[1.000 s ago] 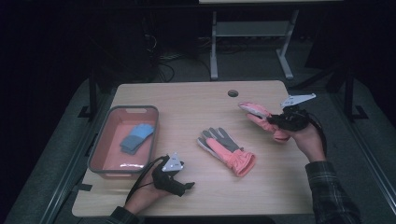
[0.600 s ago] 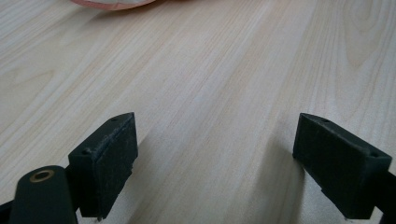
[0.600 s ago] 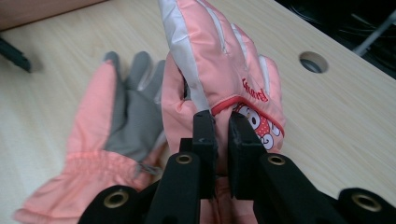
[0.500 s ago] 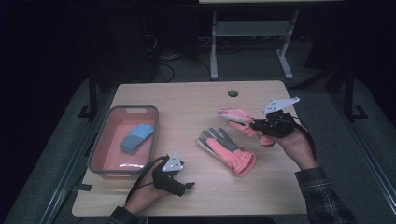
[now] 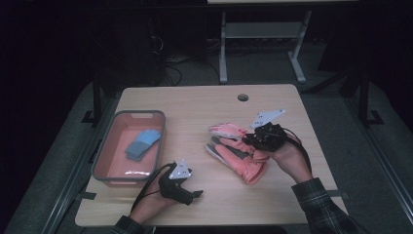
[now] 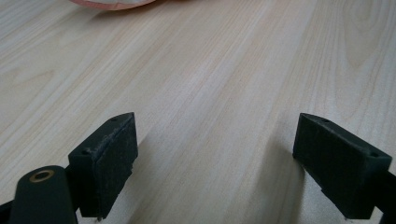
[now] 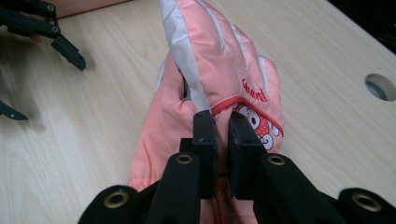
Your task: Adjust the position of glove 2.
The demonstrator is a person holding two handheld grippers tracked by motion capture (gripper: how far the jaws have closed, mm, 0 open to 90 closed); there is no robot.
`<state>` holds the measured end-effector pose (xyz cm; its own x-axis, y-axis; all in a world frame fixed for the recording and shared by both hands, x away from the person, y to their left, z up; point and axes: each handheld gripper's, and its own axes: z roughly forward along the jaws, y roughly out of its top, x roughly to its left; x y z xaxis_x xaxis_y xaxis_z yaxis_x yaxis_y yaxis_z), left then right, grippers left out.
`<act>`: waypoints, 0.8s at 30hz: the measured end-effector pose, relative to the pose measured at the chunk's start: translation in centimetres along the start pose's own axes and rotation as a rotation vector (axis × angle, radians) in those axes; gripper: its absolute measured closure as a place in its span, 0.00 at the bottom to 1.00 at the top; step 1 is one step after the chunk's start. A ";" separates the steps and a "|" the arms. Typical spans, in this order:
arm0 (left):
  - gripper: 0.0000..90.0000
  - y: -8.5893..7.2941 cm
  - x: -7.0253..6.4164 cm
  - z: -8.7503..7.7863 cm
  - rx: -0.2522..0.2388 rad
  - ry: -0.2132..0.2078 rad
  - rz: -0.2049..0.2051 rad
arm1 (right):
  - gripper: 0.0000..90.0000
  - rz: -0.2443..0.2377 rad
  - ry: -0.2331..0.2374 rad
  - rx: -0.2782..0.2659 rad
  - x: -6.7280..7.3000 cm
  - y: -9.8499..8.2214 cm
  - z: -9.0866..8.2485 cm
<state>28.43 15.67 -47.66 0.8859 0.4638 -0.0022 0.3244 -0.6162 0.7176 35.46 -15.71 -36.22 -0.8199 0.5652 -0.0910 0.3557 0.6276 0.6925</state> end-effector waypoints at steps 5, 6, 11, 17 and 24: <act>0.15 0.0 0.0 0.0 0.001 -0.001 0.000 | 0.92 -0.013 -0.016 0.044 0.7 0.3 1.4; 0.15 0.0 0.0 0.0 0.001 -0.001 0.001 | 0.92 -0.011 -0.014 0.051 0.7 0.3 1.7; 0.15 0.0 0.0 0.0 0.000 -0.001 0.000 | 0.88 -0.022 0.008 0.062 1.1 0.3 2.5; 0.15 0.0 0.0 0.0 0.001 -0.002 0.001 | 0.71 -0.005 0.034 0.042 1.0 0.3 2.4; 0.15 0.0 0.0 0.0 0.001 -0.002 0.002 | 0.61 0.020 0.042 -0.003 0.4 0.2 1.6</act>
<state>28.44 15.63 -47.66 0.8872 0.4613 -0.0021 0.3228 -0.6176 0.7172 35.90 -14.47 -37.28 -0.8306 0.5550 -0.0470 0.3712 0.6144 0.6962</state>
